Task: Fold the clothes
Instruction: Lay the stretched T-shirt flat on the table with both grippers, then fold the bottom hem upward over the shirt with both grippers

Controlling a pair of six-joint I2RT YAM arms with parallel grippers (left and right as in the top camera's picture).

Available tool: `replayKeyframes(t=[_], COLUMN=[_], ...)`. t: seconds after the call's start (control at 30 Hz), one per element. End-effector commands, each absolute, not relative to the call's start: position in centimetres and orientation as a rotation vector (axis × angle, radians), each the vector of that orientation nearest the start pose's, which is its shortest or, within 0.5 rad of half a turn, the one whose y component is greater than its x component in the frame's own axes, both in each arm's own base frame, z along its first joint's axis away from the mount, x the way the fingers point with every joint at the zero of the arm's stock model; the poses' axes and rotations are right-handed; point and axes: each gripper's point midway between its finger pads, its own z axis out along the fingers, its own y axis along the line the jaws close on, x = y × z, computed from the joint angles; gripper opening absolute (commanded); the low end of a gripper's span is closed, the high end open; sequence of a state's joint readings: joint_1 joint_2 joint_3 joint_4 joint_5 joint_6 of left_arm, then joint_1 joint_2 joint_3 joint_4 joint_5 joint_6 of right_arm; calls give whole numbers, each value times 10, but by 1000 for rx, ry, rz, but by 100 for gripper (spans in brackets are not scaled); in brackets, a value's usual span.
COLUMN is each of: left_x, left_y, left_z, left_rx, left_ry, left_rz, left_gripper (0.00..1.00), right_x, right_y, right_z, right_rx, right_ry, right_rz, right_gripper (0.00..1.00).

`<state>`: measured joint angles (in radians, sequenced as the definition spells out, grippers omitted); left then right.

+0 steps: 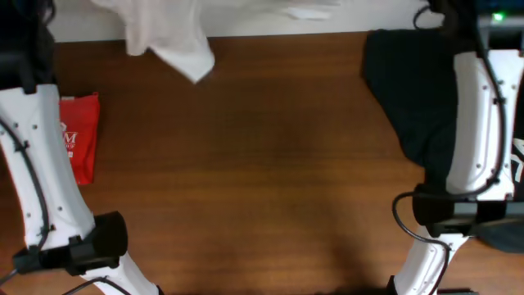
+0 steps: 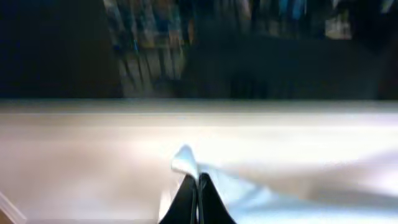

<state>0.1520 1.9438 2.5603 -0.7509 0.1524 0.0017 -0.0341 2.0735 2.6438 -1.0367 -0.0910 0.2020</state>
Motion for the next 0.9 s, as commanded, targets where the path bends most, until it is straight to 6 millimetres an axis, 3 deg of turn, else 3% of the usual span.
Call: replayKeyframes(t=[0.0, 0.13, 0.17, 0.3, 0.43, 0.67, 0.73, 0.87], left_x=[490, 464, 455, 429, 421, 373, 359, 334], left_y=[39, 31, 28, 18, -12, -25, -27, -29], left_z=[461, 380, 351, 286, 237, 156, 140, 126], left_rx=[-9, -62, -72, -28, 94, 85, 66, 35], left_ry=[1974, 2313, 2433, 2732, 2877, 3192, 3258, 3316], left_rz=[-147, -234, -256, -313, -477, -583, -610, -631], left_gripper=[0, 0, 0, 0, 0, 0, 0, 0], right_x=[510, 479, 470, 441, 410, 347, 327, 302], right_y=[-20, -25, -30, -34, -33, -44, -47, -51], right_z=[390, 325, 305, 244, 185, 121, 106, 85], right_rx=[213, 222, 242, 256, 260, 340, 369, 420], right_ry=[2190, 2478, 2558, 2816, 3047, 3357, 3436, 3524], right_rz=[104, 37, -8, -72, -91, -114, -116, -112], right_gripper=[4, 4, 4, 4, 4, 4, 4, 4])
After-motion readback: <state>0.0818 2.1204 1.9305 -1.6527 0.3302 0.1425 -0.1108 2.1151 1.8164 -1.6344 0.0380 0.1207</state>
